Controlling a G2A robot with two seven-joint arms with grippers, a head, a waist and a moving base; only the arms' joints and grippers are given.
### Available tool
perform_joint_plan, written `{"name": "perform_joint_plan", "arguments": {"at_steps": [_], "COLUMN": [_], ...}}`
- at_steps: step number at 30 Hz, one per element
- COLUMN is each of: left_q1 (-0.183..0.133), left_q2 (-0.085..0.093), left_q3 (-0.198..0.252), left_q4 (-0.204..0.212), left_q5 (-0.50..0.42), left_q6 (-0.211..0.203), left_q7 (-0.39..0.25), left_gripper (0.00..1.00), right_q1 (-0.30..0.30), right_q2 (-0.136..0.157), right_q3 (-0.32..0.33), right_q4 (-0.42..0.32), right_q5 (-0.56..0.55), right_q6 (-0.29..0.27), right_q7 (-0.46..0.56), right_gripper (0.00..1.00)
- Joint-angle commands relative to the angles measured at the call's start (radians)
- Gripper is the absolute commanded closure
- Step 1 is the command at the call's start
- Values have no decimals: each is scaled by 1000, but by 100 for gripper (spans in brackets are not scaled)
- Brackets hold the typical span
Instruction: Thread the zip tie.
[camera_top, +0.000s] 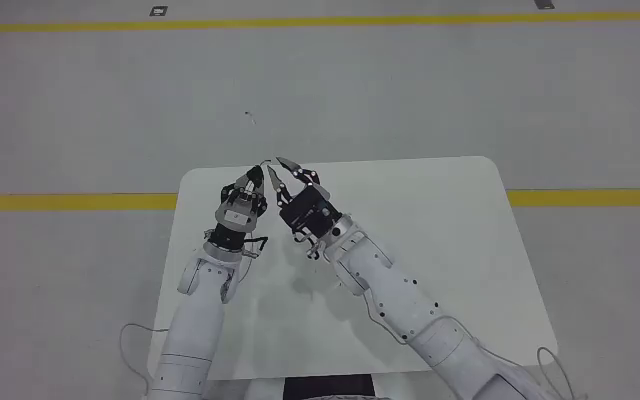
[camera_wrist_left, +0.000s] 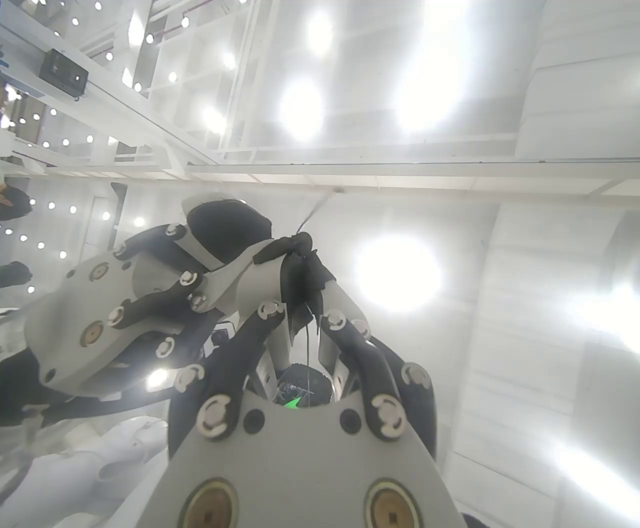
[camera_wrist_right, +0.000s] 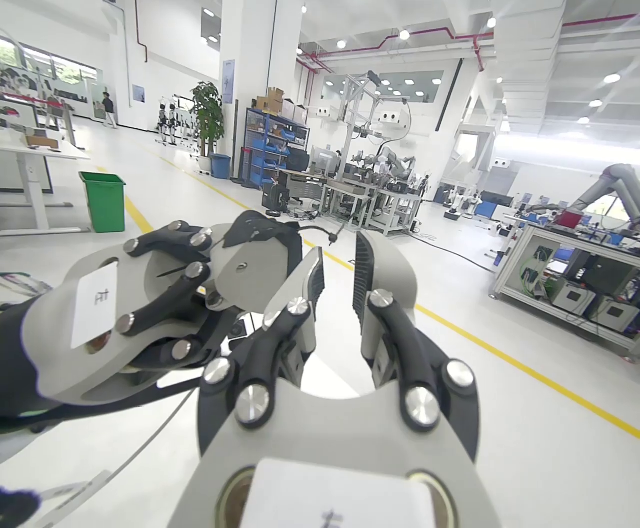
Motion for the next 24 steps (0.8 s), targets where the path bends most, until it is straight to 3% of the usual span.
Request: {"name": "perform_joint_plan", "arguments": {"at_steps": [1,24], "left_q1": [0,0], "left_q2": [0,0], "left_q3": [0,0], "left_q4": [0,0], "left_q5": [0,0], "left_q6": [0,0], "left_q7": [0,0], "left_gripper": [100,100], "right_q1": [-1,-1], "right_q2": [1,24], "right_q3": [0,-18], "right_q4": [-1,-36], "right_q5": [0,0], "right_q6": [1,24], "right_q7": [1,9], "right_gripper": [83,85]}}
